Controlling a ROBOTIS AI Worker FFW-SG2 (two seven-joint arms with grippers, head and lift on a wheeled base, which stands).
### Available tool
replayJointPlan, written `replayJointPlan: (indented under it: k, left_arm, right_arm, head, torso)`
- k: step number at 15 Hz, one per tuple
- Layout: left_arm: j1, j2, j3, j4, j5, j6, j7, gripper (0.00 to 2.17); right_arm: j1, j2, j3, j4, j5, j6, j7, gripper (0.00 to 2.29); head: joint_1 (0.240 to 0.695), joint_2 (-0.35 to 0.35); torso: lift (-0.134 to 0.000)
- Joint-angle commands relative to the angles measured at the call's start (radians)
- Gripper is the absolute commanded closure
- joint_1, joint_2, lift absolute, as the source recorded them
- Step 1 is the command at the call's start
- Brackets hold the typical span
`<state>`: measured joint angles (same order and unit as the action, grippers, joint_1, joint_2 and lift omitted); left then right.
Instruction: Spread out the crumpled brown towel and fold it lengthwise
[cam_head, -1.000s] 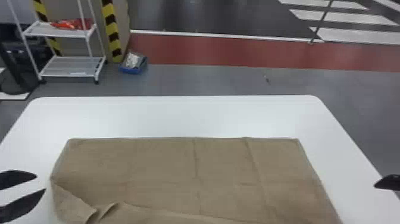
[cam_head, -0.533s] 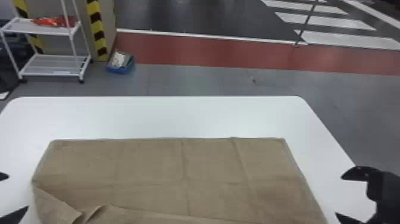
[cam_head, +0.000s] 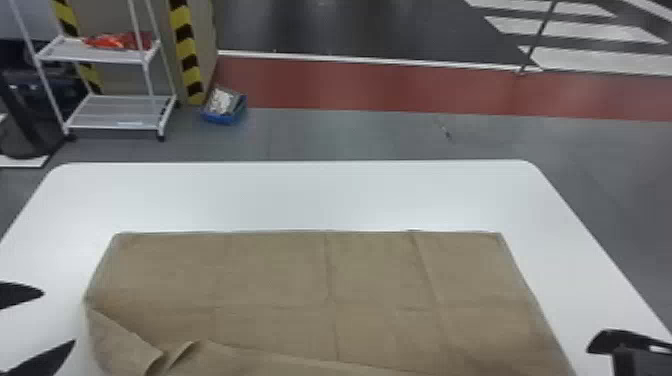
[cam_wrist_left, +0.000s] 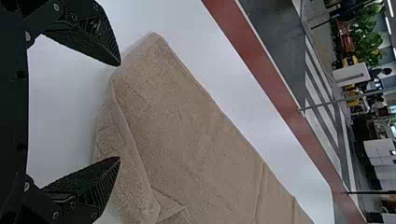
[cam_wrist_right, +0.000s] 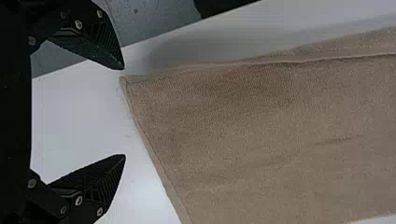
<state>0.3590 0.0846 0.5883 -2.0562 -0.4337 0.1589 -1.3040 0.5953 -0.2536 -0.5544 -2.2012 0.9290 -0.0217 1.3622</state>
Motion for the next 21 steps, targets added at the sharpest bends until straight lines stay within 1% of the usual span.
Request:
replayJointPlan:
  k: [1, 2, 3, 4, 7, 8, 11, 12, 13, 14, 15, 16, 17, 19, 21]
  left_arm:
    - [-0.002, -0.002, -0.002, 0.002, -0.003, 0.0, 0.0, 0.2]
    - [-0.002, -0.002, -0.002, 0.002, -0.003, 0.0, -0.001, 0.2]
    - [-0.002, -0.002, -0.002, 0.002, -0.003, 0.0, -0.001, 0.2]
    - [-0.002, 0.0, 0.001, 0.002, -0.003, 0.0, -0.001, 0.2]
    - [0.003, 0.0, 0.004, 0.002, -0.003, 0.0, -0.001, 0.21]
    - [0.003, 0.001, 0.005, 0.004, -0.003, 0.0, -0.001, 0.21]
    - [0.003, 0.003, 0.004, 0.005, -0.003, -0.003, -0.001, 0.21]
    - [0.003, 0.003, 0.004, 0.005, -0.003, -0.003, -0.003, 0.21]
    - [0.003, 0.003, 0.002, 0.005, -0.003, -0.003, -0.011, 0.21]
    - [0.003, 0.003, 0.001, 0.005, -0.007, -0.006, -0.026, 0.21]
    - [0.003, 0.003, 0.001, 0.004, -0.01, -0.055, -0.049, 0.2]
    - [0.011, 0.003, 0.002, 0.001, -0.023, -0.138, -0.078, 0.18]
    - [0.025, 0.003, -0.001, -0.018, -0.051, -0.221, -0.1, 0.14]
    - [0.035, 0.003, -0.019, -0.073, -0.077, -0.227, -0.179, 0.14]
    - [0.052, 0.006, -0.088, -0.105, -0.154, -0.156, -0.187, 0.14]
  right_arm:
    - [-0.011, -0.009, 0.03, 0.055, 0.022, -0.007, 0.005, 0.4]
    - [-0.017, -0.009, 0.04, 0.069, 0.04, -0.007, 0.005, 0.41]
    - [-0.019, -0.013, 0.047, 0.074, 0.044, -0.003, 0.005, 0.41]
    - [-0.026, -0.013, 0.053, 0.074, 0.039, 0.0, 0.005, 0.56]
    - [-0.043, -0.019, 0.053, 0.067, 0.021, 0.018, 0.005, 0.83]
    - [-0.046, -0.021, 0.045, 0.064, 0.008, 0.018, 0.005, 0.98]
    - [-0.054, -0.026, 0.027, 0.058, -0.035, 0.009, 0.005, 1.71]
    - [-0.055, -0.026, 0.011, 0.055, -0.067, 0.006, 0.005, 1.89]
    - [-0.063, -0.023, -0.01, 0.046, -0.107, 0.0, 0.005, 2.01]
    - [-0.065, -0.023, -0.018, 0.038, -0.114, -0.003, 0.005, 2.01]
    - [-0.065, -0.021, -0.019, 0.029, -0.116, 0.0, 0.005, 2.01]
    - [-0.066, -0.019, -0.019, 0.026, -0.119, 0.003, 0.005, 2.01]
    - [-0.068, -0.018, -0.018, 0.02, -0.119, 0.006, 0.005, 2.01]
    - [-0.069, -0.016, -0.009, 0.017, -0.118, 0.015, 0.005, 2.01]
    - [-0.071, -0.015, 0.001, 0.017, -0.114, 0.015, 0.005, 2.01]
  head:
    - [0.695, -0.123]
    - [0.695, -0.126]
    - [0.695, -0.127]
    - [0.695, -0.127]
    - [0.695, -0.122]
    - [0.695, -0.115]
    - [0.695, -0.11]
    - [0.695, -0.109]
    - [0.695, -0.108]
    - [0.695, -0.109]
    - [0.695, -0.11]
    - [0.695, -0.112]
    - [0.695, -0.125]
    - [0.695, -0.144]
    - [0.695, -0.169]
  torso:
    - [-0.124]
    - [-0.124]
    - [-0.124]
    - [-0.124]
    - [-0.124]
    - [-0.124]
    - [-0.124]
    - [-0.124]
    - [-0.124]
    - [-0.124]
    - [-0.124]
    - [-0.124]
    - [-0.124]
    - [-0.124]
    - [-0.124]
